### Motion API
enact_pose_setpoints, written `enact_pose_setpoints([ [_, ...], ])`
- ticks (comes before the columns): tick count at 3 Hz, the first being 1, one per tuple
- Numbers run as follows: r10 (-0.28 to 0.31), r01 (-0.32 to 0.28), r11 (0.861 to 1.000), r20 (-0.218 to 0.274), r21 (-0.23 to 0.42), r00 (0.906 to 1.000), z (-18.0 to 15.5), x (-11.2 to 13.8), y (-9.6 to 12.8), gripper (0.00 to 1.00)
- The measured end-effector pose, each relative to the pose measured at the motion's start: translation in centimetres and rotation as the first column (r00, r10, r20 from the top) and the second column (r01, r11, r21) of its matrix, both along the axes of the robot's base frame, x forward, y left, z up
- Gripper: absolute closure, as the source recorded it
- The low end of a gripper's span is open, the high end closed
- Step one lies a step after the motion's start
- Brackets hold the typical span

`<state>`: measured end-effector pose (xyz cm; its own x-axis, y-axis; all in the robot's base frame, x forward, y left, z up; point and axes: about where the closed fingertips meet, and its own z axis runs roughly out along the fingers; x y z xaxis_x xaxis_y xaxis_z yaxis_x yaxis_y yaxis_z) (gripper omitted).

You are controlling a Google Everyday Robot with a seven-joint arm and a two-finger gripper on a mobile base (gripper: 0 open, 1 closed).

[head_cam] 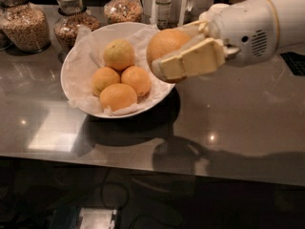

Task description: Pick orange from white bowl

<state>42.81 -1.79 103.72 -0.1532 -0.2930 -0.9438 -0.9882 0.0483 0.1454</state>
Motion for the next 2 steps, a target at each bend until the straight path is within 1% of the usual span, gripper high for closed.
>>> enact_pose_setpoints([
  [1, 0.098, -0.102, 0.994, 0.074, 0.047, 0.9924, -0.65, -3.09, -1.23, 1.0],
  [2, 0.098, -0.102, 0.994, 0.074, 0.047, 0.9924, -0.65, -3.09, -1.23, 1.0],
])
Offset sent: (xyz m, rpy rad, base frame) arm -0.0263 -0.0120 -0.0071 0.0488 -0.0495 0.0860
